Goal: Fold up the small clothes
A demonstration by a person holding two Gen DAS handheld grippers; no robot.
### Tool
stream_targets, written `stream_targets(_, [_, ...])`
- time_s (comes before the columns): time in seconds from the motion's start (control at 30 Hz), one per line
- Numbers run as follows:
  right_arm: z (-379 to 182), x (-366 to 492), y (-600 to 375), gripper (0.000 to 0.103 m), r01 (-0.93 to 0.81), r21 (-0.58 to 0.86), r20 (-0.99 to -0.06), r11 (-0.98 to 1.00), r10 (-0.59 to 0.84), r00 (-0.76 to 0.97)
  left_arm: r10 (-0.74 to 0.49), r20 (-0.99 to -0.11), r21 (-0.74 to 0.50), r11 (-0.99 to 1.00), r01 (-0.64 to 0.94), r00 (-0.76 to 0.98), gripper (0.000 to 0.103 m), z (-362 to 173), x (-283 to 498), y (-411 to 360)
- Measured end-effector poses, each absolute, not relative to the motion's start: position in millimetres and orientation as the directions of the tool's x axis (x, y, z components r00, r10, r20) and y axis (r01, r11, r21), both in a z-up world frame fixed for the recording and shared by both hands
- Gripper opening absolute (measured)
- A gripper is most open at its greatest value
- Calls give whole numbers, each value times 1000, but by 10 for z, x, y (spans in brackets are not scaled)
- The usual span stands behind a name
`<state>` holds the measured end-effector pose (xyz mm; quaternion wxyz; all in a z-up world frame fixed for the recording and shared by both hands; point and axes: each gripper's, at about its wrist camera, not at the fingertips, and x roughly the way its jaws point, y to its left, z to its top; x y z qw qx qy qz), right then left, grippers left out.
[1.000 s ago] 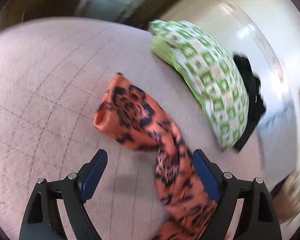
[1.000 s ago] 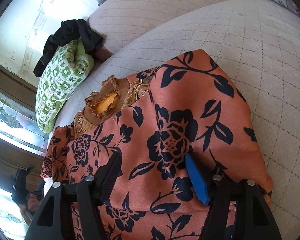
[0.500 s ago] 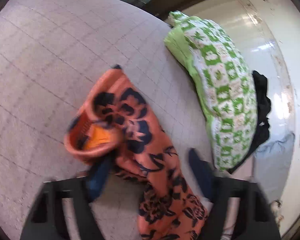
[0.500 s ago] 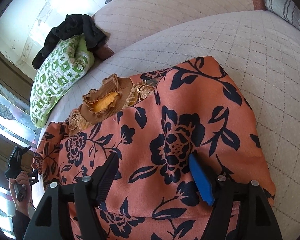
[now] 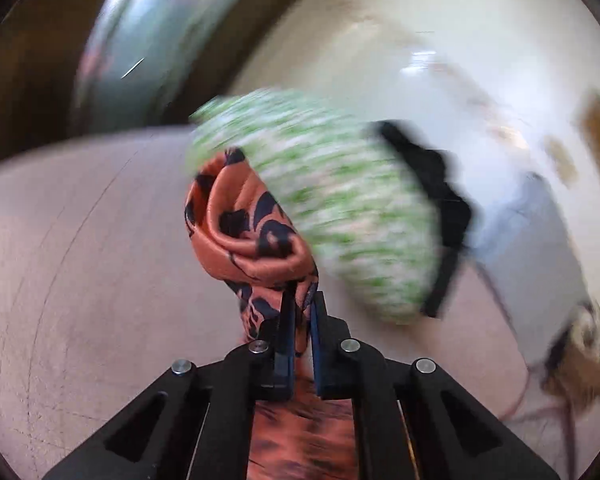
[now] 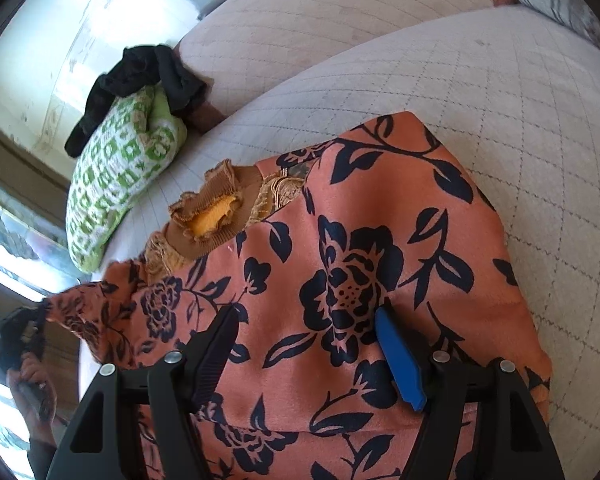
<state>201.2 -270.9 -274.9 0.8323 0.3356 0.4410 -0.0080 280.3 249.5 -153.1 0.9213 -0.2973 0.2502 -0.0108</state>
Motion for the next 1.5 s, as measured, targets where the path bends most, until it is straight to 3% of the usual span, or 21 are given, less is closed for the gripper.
stream_targets(0.13, [-2741, 1980, -2765, 73, 325, 586, -721, 742, 296, 626, -323, -323, -488, 862, 136, 890, 6, -889, 2406, 1726])
stream_targets(0.23, [-2707, 1949, -2824, 73, 330, 611, -703, 720, 302, 644, -484, -291, -387, 848, 361, 825, 7, -678, 2060, 992])
stream_targets(0.3, [-2676, 1931, -2880, 74, 333, 625, -690, 706, 300, 659, -607, -340, -319, 793, 519, 718, 30, -734, 1907, 479])
stream_targets(0.33, [-2656, 1916, -2922, 74, 337, 633, -681, 697, 295, 670, -659, -374, -285, 751, 596, 652, 66, -812, 1844, 235])
stream_targets(0.37, [-2629, 1890, -2980, 74, 343, 642, -670, 686, 284, 686, -676, -399, -245, 730, 638, 620, 89, -885, 1795, 71])
stream_targets(0.5, [-2535, 1799, -3188, 74, 359, 670, -630, 650, 242, 738, -551, -421, -18, 799, 601, 720, 90, -1059, 1746, -130])
stream_targets(0.67, [-2556, 1771, -3360, 74, 381, 701, -618, 603, 248, 746, -424, -455, -109, 899, 424, 783, 90, -1231, 2189, 437])
stream_targets(0.83, [-2716, 1742, -3519, 74, 410, 766, -591, 495, 292, 752, -231, -607, -138, 973, 185, 761, 90, -1866, 2742, 914])
stream_targets(0.9, [-2783, 1690, -3652, 74, 418, 804, -561, 424, 303, 771, -151, -688, -101, 988, 113, 710, 90, -2181, 2950, 922])
stream_targets(1.07, [-2815, 1491, -3959, 75, 405, 869, -473, 284, 233, 850, 10, -792, 33, 999, 26, 611, 90, -2775, 3146, 983])
stream_targets(1.2, [-2565, 1425, -3946, 75, 314, 878, -394, 360, 174, 903, 64, -811, 111, 993, 46, 581, 90, -2970, 3098, 896])
stream_targets(1.3, [-2433, 1591, -3722, 75, 243, 853, -397, 462, 274, 876, 67, -808, 136, 988, 74, 585, 90, -2988, 3031, 807])
stream_targets(1.4, [-2606, 1791, -3480, 69, 279, 807, -512, 521, 380, 770, 53, -788, 155, 981, 115, 613, 90, -2949, 2943, 672])
stream_targets(1.43, [-2788, 1902, -3388, 61, 333, 780, -586, 530, 434, 684, 62, -783, 180, 975, 131, 619, 90, -2961, 2927, 622])
stream_targets(1.5, [-2982, 1964, -3328, 31, 413, 707, -689, 575, 428, 584, 133, -764, 281, 950, 139, 631, 90, -3002, 2913, 523])
